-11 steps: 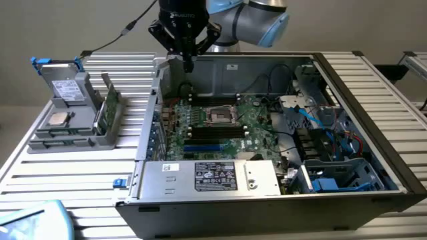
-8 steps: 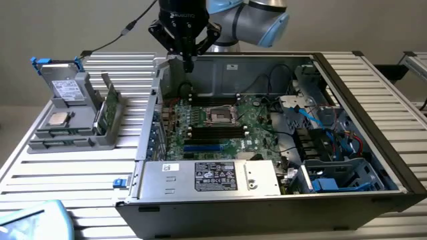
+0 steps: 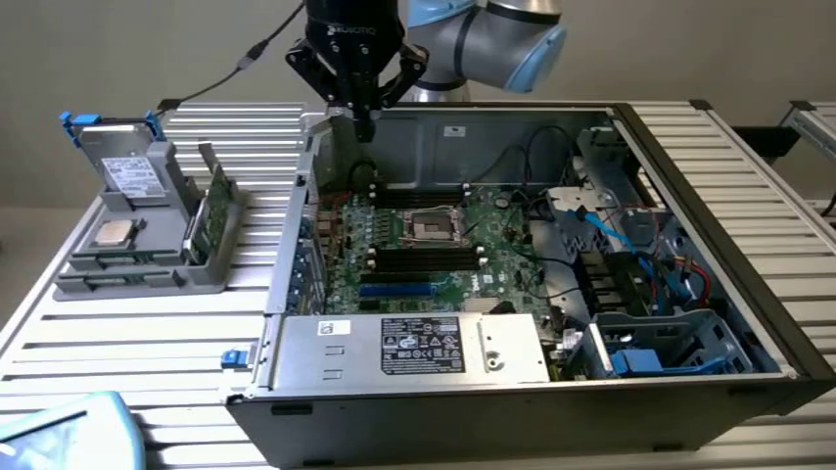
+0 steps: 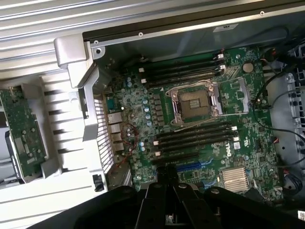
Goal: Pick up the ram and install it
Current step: 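Reach for the ram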
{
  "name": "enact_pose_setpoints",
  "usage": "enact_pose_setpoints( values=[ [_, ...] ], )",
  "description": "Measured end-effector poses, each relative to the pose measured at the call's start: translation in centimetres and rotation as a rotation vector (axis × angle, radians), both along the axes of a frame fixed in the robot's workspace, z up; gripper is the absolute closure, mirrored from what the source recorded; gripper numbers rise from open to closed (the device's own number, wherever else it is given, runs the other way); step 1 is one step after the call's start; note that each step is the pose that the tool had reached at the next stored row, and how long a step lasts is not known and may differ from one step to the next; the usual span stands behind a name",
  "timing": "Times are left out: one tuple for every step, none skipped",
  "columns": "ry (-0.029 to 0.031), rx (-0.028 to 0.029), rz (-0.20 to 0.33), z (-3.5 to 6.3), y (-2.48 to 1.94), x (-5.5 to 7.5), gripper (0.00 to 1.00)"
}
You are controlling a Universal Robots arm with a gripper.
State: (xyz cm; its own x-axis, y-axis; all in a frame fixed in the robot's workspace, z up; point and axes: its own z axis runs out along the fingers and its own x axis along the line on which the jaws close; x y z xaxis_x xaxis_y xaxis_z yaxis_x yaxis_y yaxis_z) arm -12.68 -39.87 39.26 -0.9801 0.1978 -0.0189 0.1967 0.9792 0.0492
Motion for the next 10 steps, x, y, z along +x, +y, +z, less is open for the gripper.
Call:
enact_pose_setpoints(
  values=[
    [0.0000,0.0004,0.000,0.00,0.00,-0.4,0.89],
    [0.0000,0.0011,0.000,0.00,-0.01,-0.8,0.89],
    [0.0000,0.0020,0.000,0.00,0.00,-1.2,0.89],
    [0.0000,0.0028,0.000,0.00,-0.01,-1.7,0.89],
    [0.0000,0.0036,0.000,0.00,-0.01,-2.1,0.89],
    [0.0000,0.0044,0.000,0.00,-0.01,-2.6,0.89],
    [0.0000,0.0051,0.000,0.00,-0.01,-3.1,0.89],
    [0.0001,0.0054,0.000,0.00,-0.01,-3.5,0.89],
    [0.0001,0.0060,0.000,0.00,-0.01,-4.0,0.89],
    [0.0000,0.0064,0.000,0.00,-0.01,-4.5,0.89]
  ],
)
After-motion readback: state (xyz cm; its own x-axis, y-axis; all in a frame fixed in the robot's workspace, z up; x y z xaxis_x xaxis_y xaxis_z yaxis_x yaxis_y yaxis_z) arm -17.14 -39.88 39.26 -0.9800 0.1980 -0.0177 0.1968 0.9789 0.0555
